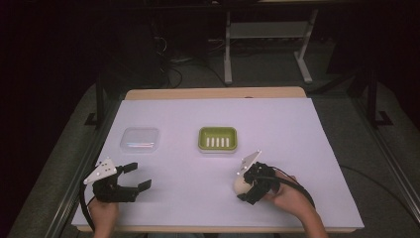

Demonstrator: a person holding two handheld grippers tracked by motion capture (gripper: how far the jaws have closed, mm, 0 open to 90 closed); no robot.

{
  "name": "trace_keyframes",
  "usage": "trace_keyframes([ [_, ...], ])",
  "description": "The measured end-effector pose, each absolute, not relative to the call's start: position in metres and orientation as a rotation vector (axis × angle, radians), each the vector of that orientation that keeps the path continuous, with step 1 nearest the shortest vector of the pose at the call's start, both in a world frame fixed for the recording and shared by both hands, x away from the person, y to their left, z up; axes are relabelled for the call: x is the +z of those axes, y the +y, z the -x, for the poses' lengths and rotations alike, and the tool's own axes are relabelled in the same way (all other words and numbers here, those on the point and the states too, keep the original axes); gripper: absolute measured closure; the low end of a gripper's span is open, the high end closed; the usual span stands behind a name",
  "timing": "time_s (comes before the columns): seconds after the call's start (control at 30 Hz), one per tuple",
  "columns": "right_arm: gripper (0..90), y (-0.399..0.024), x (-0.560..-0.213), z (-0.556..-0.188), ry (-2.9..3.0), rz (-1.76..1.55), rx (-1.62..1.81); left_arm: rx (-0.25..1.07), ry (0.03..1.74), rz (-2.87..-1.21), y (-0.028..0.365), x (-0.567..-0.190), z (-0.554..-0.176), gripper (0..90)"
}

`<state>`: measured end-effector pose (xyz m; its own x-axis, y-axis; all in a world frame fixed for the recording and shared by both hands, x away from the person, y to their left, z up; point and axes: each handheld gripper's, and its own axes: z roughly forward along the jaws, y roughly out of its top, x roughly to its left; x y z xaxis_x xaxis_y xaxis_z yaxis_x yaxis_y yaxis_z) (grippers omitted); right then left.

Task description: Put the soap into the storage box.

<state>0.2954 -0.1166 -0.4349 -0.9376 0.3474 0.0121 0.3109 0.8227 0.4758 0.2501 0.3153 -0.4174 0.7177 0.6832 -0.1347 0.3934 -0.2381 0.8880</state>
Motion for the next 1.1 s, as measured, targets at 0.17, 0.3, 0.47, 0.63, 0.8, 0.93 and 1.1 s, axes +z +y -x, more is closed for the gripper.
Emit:
trace_keyframes([
  [0.17,23.3,-0.117,-0.435,-0.296,2.921,-0.527,0.744,0.344,0.837,-1.861,0.315,-0.417,-0.25,13.2],
  [0.3,23.5,-0.116,-0.434,-0.296,2.924,-0.532,0.734,0.343,0.838,-1.861,0.315,-0.418,-0.25,13.2],
  [0.47,23.7,-0.116,-0.434,-0.296,2.928,-0.522,0.731,0.344,0.839,-1.86,0.316,-0.417,-0.25,13.2],
  [0.63,23.8,-0.117,-0.433,-0.296,2.934,-0.51,0.742,0.347,0.839,-1.859,0.317,-0.417,-0.25,13.2],
  [0.8,23.8,-0.119,-0.425,-0.294,2.919,-0.509,0.795,0.349,0.843,-1.857,0.318,-0.417,-0.249,13.2],
  [0.93,23.8,-0.121,-0.418,-0.296,2.906,-0.506,0.814,0.352,0.842,-1.858,0.318,-0.417,-0.249,13.2],
  [1.1,23.8,-0.12,-0.414,-0.299,2.902,-0.493,0.833,0.357,0.844,-1.855,0.318,-0.417,-0.249,13.2],
])
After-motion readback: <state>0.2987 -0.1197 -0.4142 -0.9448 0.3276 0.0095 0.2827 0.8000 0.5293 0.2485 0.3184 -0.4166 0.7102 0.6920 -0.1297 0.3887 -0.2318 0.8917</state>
